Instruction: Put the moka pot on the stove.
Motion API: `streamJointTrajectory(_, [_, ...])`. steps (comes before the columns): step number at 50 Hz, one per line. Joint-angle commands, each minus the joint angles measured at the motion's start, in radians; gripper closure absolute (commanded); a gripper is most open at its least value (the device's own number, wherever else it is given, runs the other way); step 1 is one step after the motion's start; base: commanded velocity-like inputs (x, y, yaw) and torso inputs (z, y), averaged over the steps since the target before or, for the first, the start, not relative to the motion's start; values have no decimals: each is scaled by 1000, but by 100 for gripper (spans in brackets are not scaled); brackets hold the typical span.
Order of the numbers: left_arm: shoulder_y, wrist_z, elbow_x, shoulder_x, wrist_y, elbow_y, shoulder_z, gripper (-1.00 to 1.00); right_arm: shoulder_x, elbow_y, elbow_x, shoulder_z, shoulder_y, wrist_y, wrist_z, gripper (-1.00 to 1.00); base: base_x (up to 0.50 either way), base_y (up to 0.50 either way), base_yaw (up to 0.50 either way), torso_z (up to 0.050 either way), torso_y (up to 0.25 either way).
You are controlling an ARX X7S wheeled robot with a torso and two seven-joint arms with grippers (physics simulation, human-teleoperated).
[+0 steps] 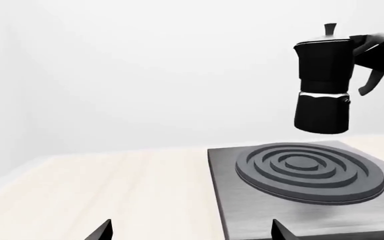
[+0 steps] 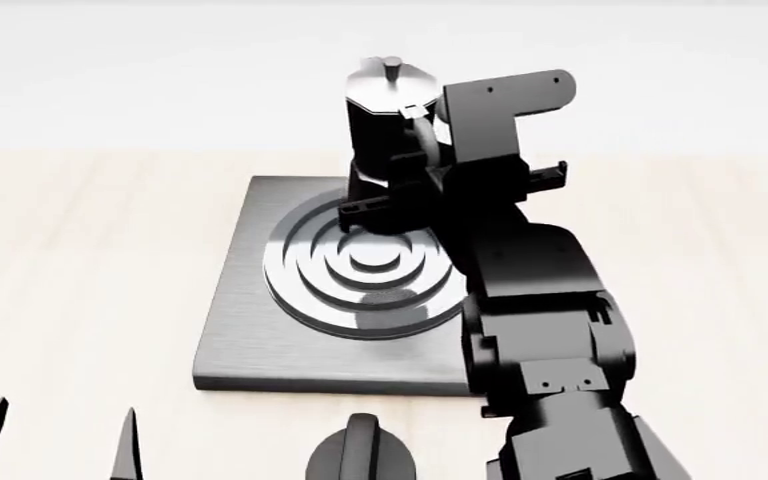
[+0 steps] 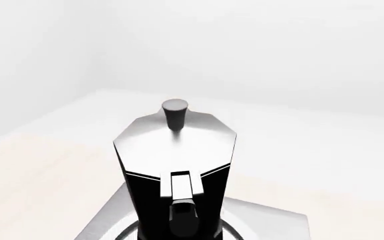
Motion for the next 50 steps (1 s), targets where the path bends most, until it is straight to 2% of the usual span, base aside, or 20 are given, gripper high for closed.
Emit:
streamJointTrajectory(1, [-4, 4, -23, 3, -4, 8, -13, -100, -5, 0, 1, 31, -7, 29, 1, 100, 0, 0, 0, 0, 0])
streamJointTrajectory(12, [-6, 2, -25, 0, -2, 5, -11, -100, -6, 0, 46, 12, -17, 45, -3, 100, 0, 0, 0, 0, 2])
streamJointTrajectory(31, [-7, -2, -30, -4, 2, 1, -7, -100, -6, 0, 199, -130, -30, 39, 3, 100, 0, 0, 0, 1, 1])
streamJointTrajectory(50, [-15, -5, -36, -8, 1, 0, -3, -100, -6, 0, 193, -121, -42, 46, 4, 100, 0, 0, 0, 0, 1])
